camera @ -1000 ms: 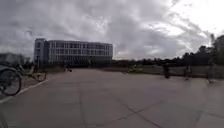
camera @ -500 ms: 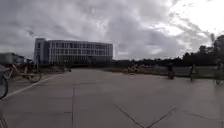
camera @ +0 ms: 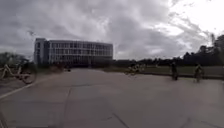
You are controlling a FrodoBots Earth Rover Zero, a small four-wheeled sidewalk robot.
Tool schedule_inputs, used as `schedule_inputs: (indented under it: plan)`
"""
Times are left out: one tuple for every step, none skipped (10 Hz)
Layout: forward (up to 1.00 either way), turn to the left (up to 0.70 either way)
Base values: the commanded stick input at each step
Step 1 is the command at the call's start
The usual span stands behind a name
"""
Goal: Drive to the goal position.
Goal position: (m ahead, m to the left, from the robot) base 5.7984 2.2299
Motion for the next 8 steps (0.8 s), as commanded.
schedule_inputs:
  plan:
    - [0.7,0.0]
    - [0.7,0.0]
    - [0.7,0.0]
    - [0.7,0.0]
    - [0.7,0.0]
    - [0.7,0.0]
    - [0.7,0.0]
    - [0.7,0.0]
